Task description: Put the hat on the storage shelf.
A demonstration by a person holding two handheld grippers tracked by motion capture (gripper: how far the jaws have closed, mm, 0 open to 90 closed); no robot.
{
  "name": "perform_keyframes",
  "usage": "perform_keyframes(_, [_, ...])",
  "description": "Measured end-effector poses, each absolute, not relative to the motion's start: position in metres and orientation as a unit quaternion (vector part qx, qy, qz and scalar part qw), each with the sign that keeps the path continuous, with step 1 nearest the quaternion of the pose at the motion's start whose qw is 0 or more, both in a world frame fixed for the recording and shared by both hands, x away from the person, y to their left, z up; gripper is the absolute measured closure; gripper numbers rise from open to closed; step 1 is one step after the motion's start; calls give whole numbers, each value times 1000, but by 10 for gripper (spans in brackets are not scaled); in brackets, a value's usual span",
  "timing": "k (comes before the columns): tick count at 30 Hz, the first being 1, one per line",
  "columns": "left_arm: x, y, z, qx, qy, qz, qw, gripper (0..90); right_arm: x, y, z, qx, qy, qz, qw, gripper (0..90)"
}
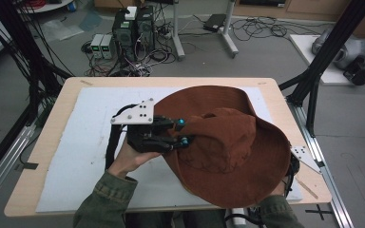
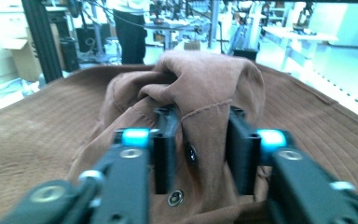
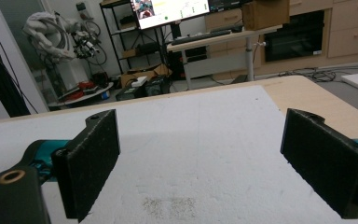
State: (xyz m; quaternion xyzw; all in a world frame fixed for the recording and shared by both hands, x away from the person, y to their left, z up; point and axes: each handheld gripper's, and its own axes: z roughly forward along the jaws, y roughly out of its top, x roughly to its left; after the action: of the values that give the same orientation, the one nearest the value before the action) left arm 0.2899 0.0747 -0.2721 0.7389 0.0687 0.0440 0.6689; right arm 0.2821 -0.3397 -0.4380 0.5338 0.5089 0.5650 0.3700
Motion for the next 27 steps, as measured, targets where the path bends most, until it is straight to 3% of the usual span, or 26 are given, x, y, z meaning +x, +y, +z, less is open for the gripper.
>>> perform_keyframes(3, [289,77,-272,732,73,52,676,566,282,-340,-438,535,507,566,369,110])
perform_keyframes(6, [288,82,-270,719,80,71,687,406,282,-340,-438,532,510,564,373,110])
perform_keyframes(8, [287,86,-270,714,85,84,690,386,282,-340,-438,532,510,563,373,110])
perform_keyframes(10, [287,88,-269,711,92,94,691,291,282,-340,-438,533,510,563,373,110])
perform_keyframes(22, [283,143,-271,689,157,154,690,243,283,-340,-438,531,511,562,375,110])
perform_keyframes(27, [277,188,-284,657,229,233,679,229,283,-339,-439,533,511,561,374,110])
